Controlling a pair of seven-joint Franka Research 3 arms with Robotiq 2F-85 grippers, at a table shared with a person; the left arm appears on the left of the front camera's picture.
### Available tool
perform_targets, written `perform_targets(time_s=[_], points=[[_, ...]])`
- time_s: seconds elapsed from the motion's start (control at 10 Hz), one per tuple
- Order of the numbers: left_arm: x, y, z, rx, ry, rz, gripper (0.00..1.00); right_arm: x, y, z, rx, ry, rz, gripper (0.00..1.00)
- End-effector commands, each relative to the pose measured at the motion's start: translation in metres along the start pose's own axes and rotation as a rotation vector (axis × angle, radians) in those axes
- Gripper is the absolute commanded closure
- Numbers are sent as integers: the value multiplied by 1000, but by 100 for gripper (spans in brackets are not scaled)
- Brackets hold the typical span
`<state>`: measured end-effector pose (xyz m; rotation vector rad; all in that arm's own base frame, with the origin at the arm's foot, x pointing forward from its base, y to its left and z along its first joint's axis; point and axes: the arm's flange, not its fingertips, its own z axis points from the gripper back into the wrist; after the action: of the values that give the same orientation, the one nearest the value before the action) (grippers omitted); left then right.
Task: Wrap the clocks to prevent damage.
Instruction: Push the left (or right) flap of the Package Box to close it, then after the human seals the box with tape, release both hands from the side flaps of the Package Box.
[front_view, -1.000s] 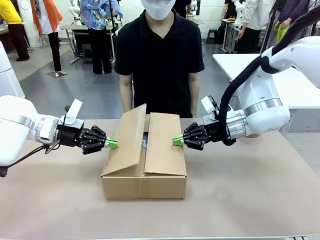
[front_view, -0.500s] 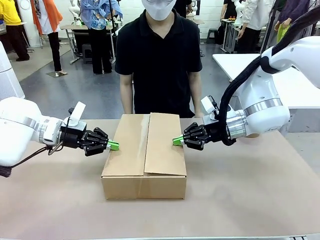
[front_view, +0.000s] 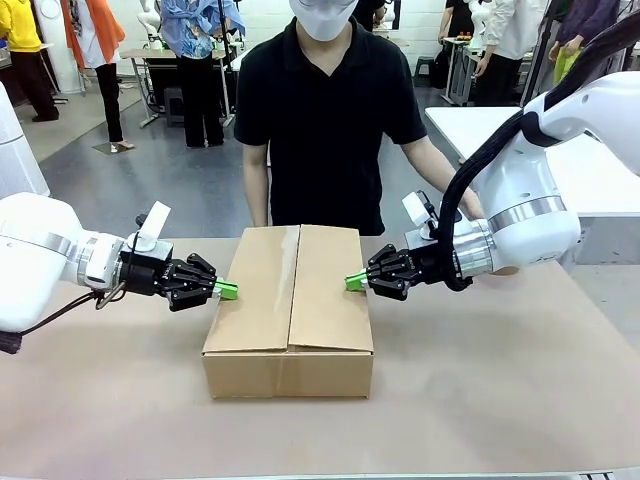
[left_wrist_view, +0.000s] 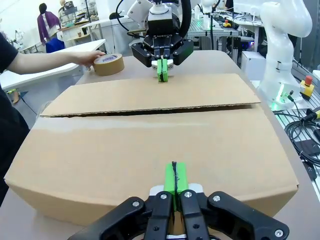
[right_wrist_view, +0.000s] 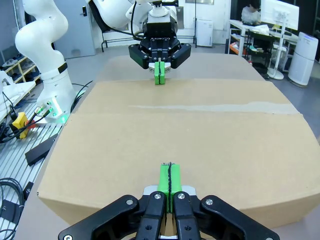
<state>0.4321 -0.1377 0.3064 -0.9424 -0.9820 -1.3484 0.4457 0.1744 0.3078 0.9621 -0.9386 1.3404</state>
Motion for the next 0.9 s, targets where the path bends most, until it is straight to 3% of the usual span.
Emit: perform_targets(time_s=[0.0,0.8], points=[[-2,0,-1,2,7,1,100,-3,1,-2,0,7,-5,99],[-2,0,-1,2,7,1,100,-3,1,-2,0,7,-5,99]])
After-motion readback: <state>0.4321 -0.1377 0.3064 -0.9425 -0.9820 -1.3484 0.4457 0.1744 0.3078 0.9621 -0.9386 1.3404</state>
